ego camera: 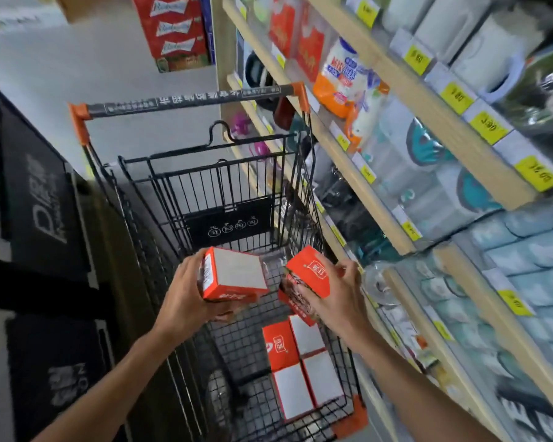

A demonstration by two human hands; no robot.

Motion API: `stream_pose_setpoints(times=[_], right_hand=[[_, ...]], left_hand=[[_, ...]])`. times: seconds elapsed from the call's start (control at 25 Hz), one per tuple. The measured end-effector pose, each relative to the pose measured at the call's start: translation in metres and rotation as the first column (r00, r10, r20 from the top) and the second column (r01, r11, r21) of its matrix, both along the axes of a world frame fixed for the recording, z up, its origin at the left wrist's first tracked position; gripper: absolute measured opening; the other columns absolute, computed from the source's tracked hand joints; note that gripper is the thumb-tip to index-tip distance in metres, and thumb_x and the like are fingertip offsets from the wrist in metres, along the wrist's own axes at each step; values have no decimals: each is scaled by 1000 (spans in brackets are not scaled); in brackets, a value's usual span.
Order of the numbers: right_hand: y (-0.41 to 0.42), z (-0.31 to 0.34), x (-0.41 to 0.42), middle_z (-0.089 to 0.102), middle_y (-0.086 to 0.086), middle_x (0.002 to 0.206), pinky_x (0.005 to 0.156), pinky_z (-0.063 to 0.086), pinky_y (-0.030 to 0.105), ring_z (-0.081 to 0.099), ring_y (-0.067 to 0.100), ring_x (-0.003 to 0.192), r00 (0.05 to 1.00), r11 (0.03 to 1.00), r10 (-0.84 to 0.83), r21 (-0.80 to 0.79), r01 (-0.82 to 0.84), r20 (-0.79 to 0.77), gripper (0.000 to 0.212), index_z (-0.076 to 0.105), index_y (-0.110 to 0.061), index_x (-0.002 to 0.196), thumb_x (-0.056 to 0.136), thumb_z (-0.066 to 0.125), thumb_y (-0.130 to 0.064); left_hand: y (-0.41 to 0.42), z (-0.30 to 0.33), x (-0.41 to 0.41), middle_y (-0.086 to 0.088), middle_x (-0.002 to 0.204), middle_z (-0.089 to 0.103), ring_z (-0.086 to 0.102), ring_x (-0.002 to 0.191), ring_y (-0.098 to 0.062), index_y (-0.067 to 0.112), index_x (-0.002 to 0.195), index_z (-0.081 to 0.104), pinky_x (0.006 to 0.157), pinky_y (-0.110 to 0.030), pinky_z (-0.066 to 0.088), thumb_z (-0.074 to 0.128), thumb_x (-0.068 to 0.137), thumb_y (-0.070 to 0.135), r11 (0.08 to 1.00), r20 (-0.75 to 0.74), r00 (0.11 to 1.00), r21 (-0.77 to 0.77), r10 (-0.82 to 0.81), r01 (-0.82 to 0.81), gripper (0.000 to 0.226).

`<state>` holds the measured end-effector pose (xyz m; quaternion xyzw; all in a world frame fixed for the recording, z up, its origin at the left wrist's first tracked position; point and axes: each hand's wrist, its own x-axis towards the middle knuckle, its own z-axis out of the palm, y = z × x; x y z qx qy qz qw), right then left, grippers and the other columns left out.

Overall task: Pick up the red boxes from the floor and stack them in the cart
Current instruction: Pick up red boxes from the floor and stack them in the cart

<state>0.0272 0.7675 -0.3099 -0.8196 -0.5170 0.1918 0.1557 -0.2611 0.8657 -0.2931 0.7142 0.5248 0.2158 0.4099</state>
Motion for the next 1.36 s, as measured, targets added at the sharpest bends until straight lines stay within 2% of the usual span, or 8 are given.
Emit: stream_pose_setpoints(times=[0.08, 0.2, 0.56, 0.72, 0.88, 1.0, 1.16, 1.36], right_hand=[[16, -28, -5, 30, 4, 129, 71, 43, 15, 39, 13, 110, 999, 999, -41, 21, 41, 0, 83, 35, -38, 153, 83, 72, -61], [31, -79, -17, 31, 11, 135, 82, 54, 30, 44, 24, 118, 998, 996, -64, 67, 65, -23, 83, 31, -38, 157, 86, 68, -59], [22, -210, -43, 20, 13, 158, 95, 55, 53, 30, 36, 138, 998, 994, -57, -94, 59, 28, 82, 19, -51, 157, 85, 0, -85], [-2, -228, -48, 24, 13, 157, 99, 47, 53, 33, 37, 136, 987, 975, -147, -160, 155, 57, 77, 29, -50, 155, 86, 22, -83], [-4, -240, -50, 31, 13, 155, 100, 46, 49, 38, 35, 133, 969, 950, -201, -212, 229, 142, 86, 28, -47, 154, 81, 10, -89], [-2, -249, -52, 32, 13, 157, 104, 44, 54, 36, 36, 138, 973, 946, -160, -256, 200, 168, 81, 25, -45, 155, 85, 54, -74], [-9, -233, -46, 28, 2, 160, 108, 44, 45, 25, 27, 146, 982, 951, -184, -247, 187, 34, 69, 37, -36, 153, 93, 53, -67], [-38, -190, -35, 35, -6, 151, 107, 49, 42, 32, 18, 144, 970, 983, -184, -16, 183, -161, 74, 34, -35, 156, 91, 69, -32]], left_hand=[[13, -17, 0, 4, 140, 49, 44, 132, -13, 23, 149, 36, 112, -47, 40, 96, 56, 39, 1000, 8, 1000, -18, -8, 8, 112], [22, -42, -1, 7, 140, 49, 44, 133, -12, 24, 150, 34, 112, -43, 38, 91, 53, 52, 999, 21, 999, -44, -30, 31, 116], [19, -109, -17, 13, 140, 47, 45, 131, -3, 26, 151, 32, 109, -38, 43, 93, 52, 53, 990, 23, 994, -89, -111, 113, 119], [14, -121, -22, 18, 140, 45, 42, 129, 7, 30, 150, 32, 101, -25, 40, 91, 50, 54, 988, 21, 992, -97, -122, 123, 119], [10, -129, -25, 18, 140, 44, 43, 129, 4, 28, 152, 30, 104, -28, 39, 94, 51, 48, 986, -13, 993, -117, -119, 117, 121], [7, -134, -20, 17, 140, 44, 42, 129, 0, 29, 152, 28, 108, -33, 38, 93, 51, 49, 986, -19, 995, -136, -99, 96, 121], [2, -140, -5, 20, 141, 34, 33, 135, -3, 31, 153, 20, 112, -36, 33, 91, 52, 51, 987, -37, 997, -153, -65, 59, 124], [8, -171, 29, 3, 143, 37, 38, 136, -16, 37, 149, 18, 113, -44, 38, 99, 51, 39, 970, -25, 995, -221, 99, -102, 127]])
